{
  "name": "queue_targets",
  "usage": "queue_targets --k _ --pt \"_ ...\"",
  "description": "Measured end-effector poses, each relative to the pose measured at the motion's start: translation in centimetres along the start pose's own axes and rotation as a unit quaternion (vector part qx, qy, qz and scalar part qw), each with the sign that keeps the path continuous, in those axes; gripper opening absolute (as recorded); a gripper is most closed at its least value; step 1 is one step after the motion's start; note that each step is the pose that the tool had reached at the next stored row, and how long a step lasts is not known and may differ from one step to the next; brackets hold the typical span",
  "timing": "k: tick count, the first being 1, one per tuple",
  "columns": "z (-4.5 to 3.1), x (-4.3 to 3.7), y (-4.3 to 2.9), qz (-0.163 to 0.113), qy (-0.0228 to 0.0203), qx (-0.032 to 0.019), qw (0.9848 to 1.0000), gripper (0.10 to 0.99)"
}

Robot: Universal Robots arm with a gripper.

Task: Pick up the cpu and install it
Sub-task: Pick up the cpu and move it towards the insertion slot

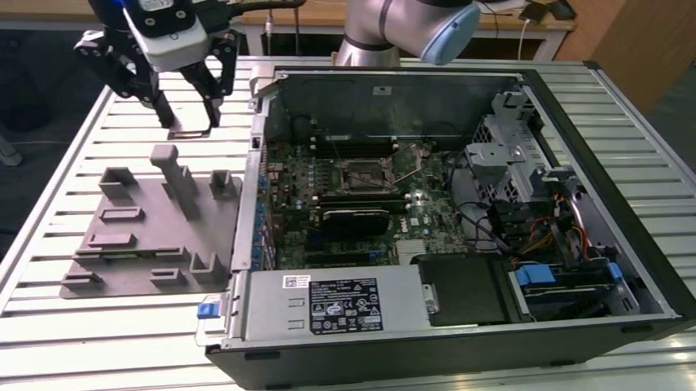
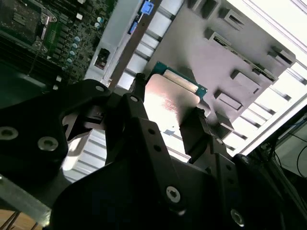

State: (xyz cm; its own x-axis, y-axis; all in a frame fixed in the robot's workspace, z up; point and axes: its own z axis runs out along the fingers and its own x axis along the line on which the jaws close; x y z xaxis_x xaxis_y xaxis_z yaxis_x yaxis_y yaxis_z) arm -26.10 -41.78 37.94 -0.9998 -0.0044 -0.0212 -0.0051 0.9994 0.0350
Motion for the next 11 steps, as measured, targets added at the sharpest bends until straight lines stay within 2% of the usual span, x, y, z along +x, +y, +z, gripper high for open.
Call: queue_targets --k 11 --pt "0.05 -2.28 -0.01 0.000 0.0000 0.0000 1.0000 0.541"
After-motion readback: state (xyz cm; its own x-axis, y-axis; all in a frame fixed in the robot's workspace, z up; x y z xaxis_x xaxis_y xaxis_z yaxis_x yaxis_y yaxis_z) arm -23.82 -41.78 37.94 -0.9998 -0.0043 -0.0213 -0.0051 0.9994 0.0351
